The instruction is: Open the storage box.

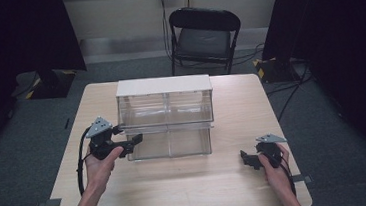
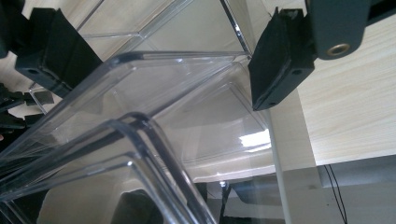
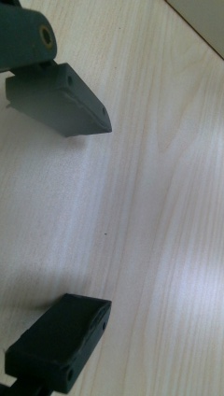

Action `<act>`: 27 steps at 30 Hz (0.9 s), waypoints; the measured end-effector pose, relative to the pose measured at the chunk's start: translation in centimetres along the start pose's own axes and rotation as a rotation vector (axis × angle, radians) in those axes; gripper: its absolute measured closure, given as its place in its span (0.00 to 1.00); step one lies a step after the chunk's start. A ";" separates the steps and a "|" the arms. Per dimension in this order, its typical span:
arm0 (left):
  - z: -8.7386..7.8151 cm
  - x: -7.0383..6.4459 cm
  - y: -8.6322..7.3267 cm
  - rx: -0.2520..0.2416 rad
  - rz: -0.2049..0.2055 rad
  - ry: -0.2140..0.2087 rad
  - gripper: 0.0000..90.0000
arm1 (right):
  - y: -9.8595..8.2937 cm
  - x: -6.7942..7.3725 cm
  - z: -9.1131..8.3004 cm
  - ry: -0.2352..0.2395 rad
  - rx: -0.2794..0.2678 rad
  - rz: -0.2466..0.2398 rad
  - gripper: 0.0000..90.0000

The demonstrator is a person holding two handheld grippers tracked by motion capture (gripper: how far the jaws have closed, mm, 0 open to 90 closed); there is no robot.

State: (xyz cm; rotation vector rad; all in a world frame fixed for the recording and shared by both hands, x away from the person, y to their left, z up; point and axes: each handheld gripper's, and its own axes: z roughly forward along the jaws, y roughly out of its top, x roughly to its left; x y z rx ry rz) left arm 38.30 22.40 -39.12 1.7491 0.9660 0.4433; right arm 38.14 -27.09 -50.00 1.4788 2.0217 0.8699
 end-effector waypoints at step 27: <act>-0.1 -0.2 0.1 0.002 0.002 0.008 0.21 | 0.0 0.0 0.0 0.000 0.000 0.000 0.14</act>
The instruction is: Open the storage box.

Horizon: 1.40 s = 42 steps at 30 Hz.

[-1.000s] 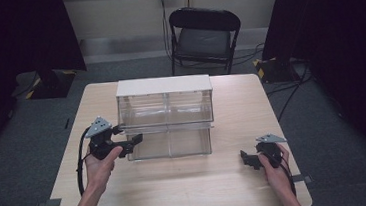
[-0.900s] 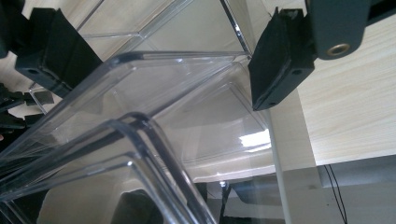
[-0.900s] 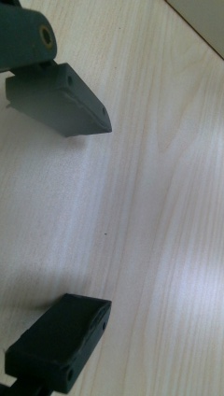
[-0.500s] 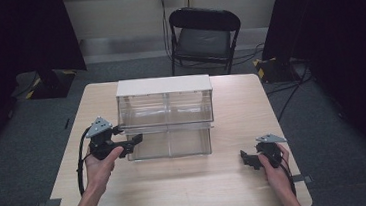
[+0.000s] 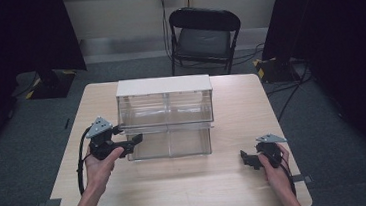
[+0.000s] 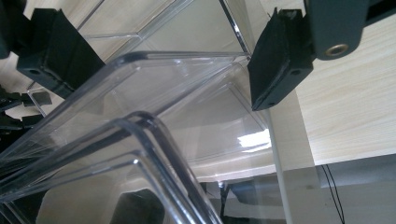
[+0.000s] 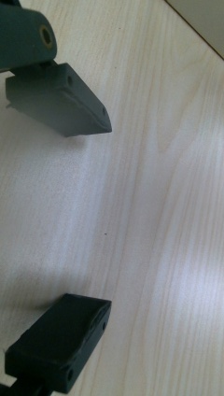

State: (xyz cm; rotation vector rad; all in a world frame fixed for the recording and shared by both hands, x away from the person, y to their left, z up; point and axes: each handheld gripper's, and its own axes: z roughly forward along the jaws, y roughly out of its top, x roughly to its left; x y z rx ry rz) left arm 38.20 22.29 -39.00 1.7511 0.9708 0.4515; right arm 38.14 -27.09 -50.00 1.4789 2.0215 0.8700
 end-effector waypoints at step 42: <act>0.0 0.1 0.1 0.010 -0.006 -0.004 0.21 | 0.0 0.0 0.0 0.000 0.000 0.000 0.14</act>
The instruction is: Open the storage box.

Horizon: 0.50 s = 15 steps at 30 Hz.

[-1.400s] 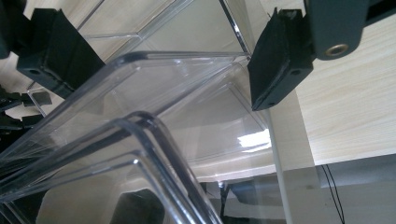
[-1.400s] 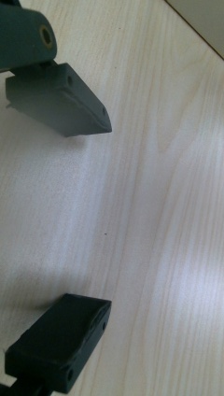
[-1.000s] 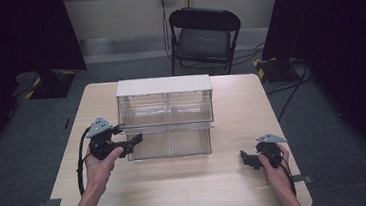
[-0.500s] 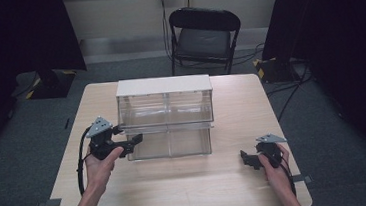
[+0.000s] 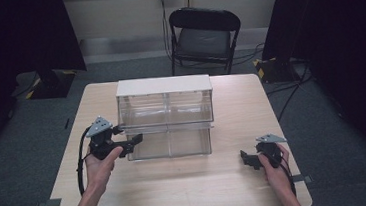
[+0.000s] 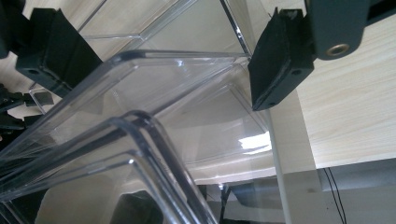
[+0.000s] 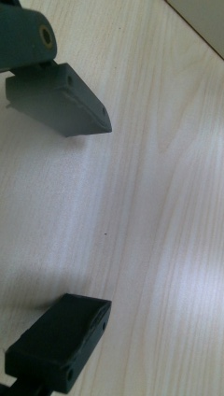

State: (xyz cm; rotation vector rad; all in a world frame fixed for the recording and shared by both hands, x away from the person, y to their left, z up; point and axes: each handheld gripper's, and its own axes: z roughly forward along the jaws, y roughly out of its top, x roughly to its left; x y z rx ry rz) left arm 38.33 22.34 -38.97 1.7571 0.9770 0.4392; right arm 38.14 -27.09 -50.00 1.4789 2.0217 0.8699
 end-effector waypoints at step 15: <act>0.0 0.0 0.0 0.002 -0.005 -0.003 0.20 | 0.0 0.0 0.0 0.000 0.000 0.000 0.14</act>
